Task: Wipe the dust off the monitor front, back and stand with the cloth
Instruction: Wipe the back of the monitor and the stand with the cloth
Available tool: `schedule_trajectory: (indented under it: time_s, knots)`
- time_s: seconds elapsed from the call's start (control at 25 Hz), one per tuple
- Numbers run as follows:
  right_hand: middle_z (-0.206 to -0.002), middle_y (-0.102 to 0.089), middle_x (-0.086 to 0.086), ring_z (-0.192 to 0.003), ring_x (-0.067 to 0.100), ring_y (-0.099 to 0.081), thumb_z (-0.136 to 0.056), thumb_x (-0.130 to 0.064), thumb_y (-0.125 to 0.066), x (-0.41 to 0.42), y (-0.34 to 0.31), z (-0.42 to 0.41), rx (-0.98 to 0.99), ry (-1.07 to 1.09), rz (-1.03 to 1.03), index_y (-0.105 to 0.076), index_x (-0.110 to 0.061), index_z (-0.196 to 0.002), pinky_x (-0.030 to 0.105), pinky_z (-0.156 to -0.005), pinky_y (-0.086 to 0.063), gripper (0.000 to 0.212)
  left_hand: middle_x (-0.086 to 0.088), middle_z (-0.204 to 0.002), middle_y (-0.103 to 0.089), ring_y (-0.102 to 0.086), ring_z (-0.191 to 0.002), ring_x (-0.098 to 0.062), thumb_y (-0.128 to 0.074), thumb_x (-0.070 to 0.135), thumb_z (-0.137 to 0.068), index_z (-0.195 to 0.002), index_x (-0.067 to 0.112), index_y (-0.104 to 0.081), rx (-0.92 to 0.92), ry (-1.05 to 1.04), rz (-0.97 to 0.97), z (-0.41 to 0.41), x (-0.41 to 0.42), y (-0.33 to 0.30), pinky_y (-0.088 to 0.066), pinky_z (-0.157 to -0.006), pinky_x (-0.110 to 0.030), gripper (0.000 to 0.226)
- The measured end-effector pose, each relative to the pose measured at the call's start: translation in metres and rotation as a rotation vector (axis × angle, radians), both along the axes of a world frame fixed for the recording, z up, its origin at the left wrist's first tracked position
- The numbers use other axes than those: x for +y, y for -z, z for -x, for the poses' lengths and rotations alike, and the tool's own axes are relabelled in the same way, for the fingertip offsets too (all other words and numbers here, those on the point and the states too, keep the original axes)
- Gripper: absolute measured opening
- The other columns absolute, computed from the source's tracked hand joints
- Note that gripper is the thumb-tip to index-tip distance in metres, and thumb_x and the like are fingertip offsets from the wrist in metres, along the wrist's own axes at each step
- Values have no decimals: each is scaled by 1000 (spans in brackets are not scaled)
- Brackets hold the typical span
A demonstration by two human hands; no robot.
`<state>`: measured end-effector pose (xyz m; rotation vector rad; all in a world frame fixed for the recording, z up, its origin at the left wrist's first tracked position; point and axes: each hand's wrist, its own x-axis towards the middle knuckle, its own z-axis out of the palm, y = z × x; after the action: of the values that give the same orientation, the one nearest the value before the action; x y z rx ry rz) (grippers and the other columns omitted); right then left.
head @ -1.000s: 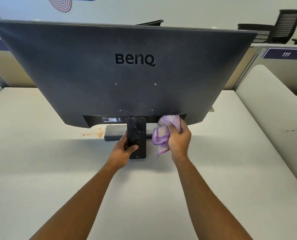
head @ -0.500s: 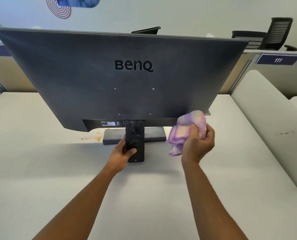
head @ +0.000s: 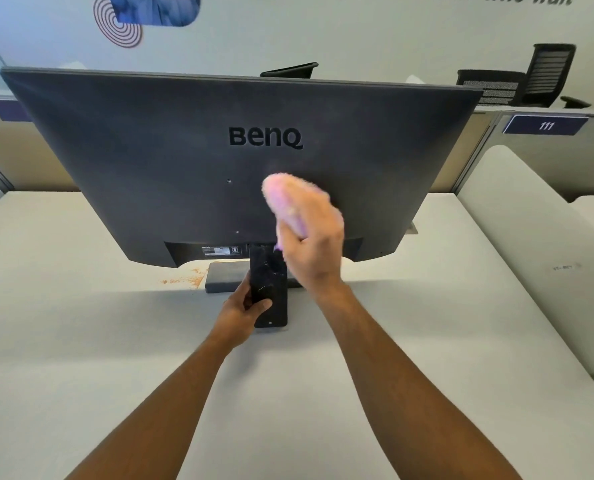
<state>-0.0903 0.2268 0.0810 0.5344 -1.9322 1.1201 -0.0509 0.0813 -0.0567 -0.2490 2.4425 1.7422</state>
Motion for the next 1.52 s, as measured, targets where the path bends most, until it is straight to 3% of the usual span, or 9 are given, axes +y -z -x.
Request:
schedule_trajectory:
  time_s: [0.16,0.24,0.48,0.72,0.96,1.08,1.2,1.32,1.52]
  knots:
    - [-110,-68,3,-101,22,-60,-83,-14,-67,3,42,-11,-184,-8,-461,-68,-18,-118,31,-88,-42,35,9,-120,-62,-60,-106,-12,-62,20,-94,-148,33,-33,29,17,-16,1,0,2,-49,-86,-21,62]
    - [-111,-69,5,-102,25,-61,-84,-13,-63,14,51,-19,-245,-16,-407,-69,-14,-117,40,-88,-48,33,11,-117,-63,-61,-103,-10,-63,17,-94,-147,33,-34,36,15,-38,1,-1,3,-51,-82,-17,63]
    - [-96,-62,12,-90,19,-56,-79,-7,-55,54,39,-27,-49,232,119,-65,-4,-107,5,-85,-40,29,9,-121,-59,-57,-107,-12,-62,18,-95,-148,40,-29,25,19,-19,2,-2,7,-49,-97,-36,66]
    - [-98,-62,1,-88,23,-61,-87,-2,-60,3,50,-18,51,202,-297,-72,-16,-113,28,-80,-44,31,7,-119,-65,-63,-107,-14,-62,20,-95,-147,33,-36,41,3,-68,1,-1,8,-51,-95,-34,59]
    - [-113,-68,6,-96,28,-64,-80,-6,-67,-25,71,-33,-258,163,-667,-70,-20,-119,35,-76,-55,41,12,-110,-68,-66,-100,-14,-60,25,-96,-134,24,-54,152,-69,-54,-5,8,8,-57,-83,-25,39]
    - [-127,-60,3,-110,29,-59,-93,-22,-56,-23,61,-36,-658,78,-845,-56,-33,-131,39,-84,-52,39,16,-104,-68,-66,-100,-15,-61,24,-95,-125,29,-58,148,-63,-21,-4,4,9,-56,-78,-21,30]
    - [-113,-62,2,-97,26,-61,-98,-25,-42,-9,54,-43,-641,50,-671,-60,-29,-129,24,-67,-45,36,10,-118,-68,-64,-110,-16,-63,27,-94,-131,32,-55,143,-48,-54,-6,1,10,-54,-93,-33,39]
    - [-104,-67,11,-95,27,-62,-87,-13,-53,5,47,-43,-280,232,-391,-69,-11,-116,30,-74,-52,33,7,-142,-52,-48,-126,-13,-60,36,-94,-141,35,-45,129,-105,133,-15,-11,19,-42,-104,-38,50]
    - [-113,-64,9,-103,29,-61,-84,-9,-61,-14,56,-32,-408,258,-539,-64,-13,-125,44,-81,-55,41,3,-155,-35,-32,-142,-21,-47,46,-98,-148,31,-35,154,3,651,-39,-47,44,-29,-112,-36,54]
